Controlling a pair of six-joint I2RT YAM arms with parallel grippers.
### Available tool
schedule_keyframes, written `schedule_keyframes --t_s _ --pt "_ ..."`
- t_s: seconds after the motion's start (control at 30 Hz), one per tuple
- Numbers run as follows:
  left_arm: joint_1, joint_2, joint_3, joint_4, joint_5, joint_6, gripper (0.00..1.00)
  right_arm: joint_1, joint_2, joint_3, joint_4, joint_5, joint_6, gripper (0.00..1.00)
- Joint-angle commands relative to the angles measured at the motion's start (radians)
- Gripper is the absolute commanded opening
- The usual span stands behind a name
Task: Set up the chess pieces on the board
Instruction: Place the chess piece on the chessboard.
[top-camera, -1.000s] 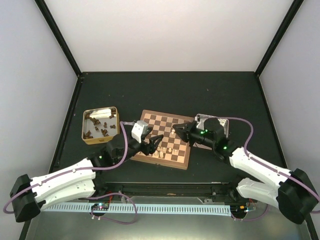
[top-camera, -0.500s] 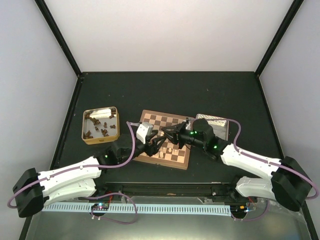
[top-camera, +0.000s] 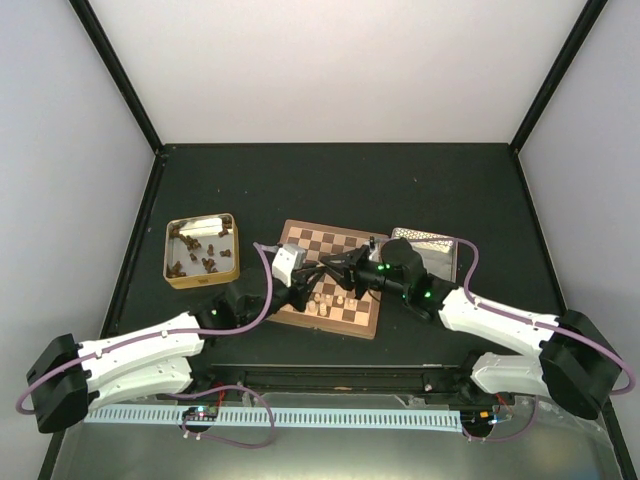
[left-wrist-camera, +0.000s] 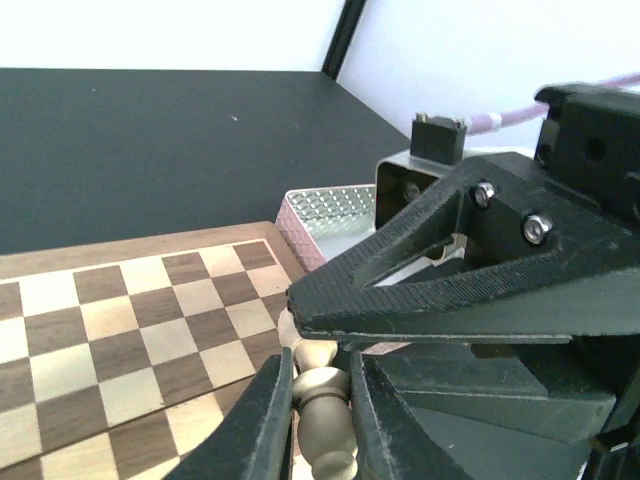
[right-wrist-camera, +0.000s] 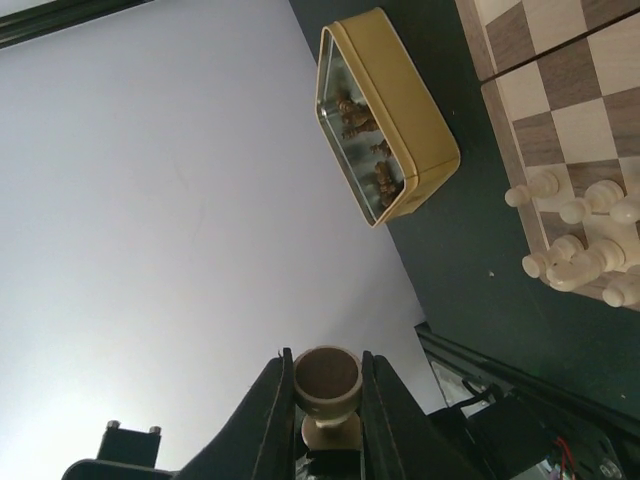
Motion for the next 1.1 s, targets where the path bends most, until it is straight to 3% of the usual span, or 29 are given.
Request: schedule_keyframes --t_s 0.0,0.23,0.37,0.57,0.67,0.83,0.93,1.07 --pt "0.001 0.01 0.042 -0.014 -0.035 0.005 0.07 0.019 -0.007 0.039 0.0 -0.016 -0.062 0.18" --pt "0.012 -0.025 0.076 -0.113 -0.008 0.036 0.02 -0.016 -0.04 0.071 -0.099 -0.028 -0.377 0.53" --pt "0.047 -0.065 0.116 -0.213 0.109 0.055 0.02 -0.052 -0.089 0.081 -0.171 -0.083 -0.639 0.58" --pt "0.117 -0.125 0.17 -0.315 0.4 0.076 0.02 -0.07 -0.204 0.078 -0.312 -0.087 -0.924 0.59" --pt "0.14 -0.123 0.225 -0.405 0.515 0.092 0.02 -0.072 -0.265 0.106 -0.456 0.028 -1.032 0.59" --pt "0.145 -0.085 0.297 -0.532 0.645 0.13 0.02 -0.073 -0.355 0.153 -0.707 0.362 -1.093 0.59" --pt "0.144 -0.024 0.35 -0.639 0.642 0.159 0.03 -0.072 -0.399 0.166 -0.813 0.58 -1.073 0.6" --pt "0.135 0.102 0.424 -0.769 0.589 0.176 0.03 -0.072 -0.456 0.149 -0.886 0.721 -1.044 0.6"
